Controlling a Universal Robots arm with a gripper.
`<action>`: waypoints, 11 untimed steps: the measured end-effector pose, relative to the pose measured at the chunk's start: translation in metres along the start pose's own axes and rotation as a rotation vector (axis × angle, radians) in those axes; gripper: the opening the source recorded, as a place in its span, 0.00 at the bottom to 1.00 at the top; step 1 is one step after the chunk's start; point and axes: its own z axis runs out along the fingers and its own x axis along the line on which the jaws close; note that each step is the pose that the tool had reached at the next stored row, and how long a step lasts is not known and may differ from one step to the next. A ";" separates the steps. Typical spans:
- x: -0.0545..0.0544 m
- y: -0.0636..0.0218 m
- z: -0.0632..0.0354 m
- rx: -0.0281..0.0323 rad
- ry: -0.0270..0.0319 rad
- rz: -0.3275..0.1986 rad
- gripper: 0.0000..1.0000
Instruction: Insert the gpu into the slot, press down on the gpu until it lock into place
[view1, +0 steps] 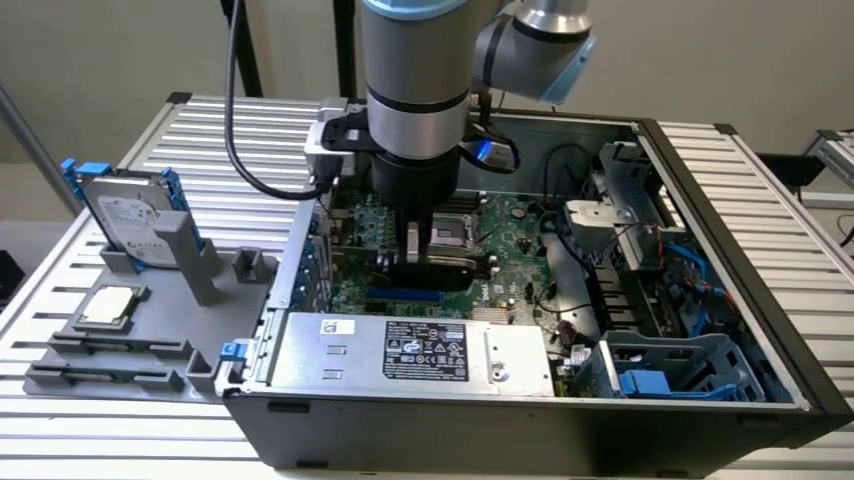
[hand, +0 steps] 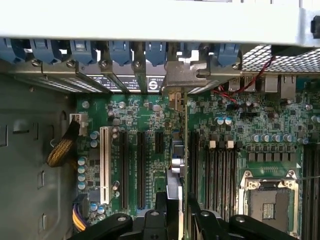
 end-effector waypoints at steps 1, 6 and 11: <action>0.000 0.0000 0.0009 -0.0023 0.0001 0.000 0.26; 0.000 0.0002 0.0043 -0.0084 0.0005 0.001 0.26; 0.000 0.0002 0.0060 -0.0084 0.0002 0.001 0.26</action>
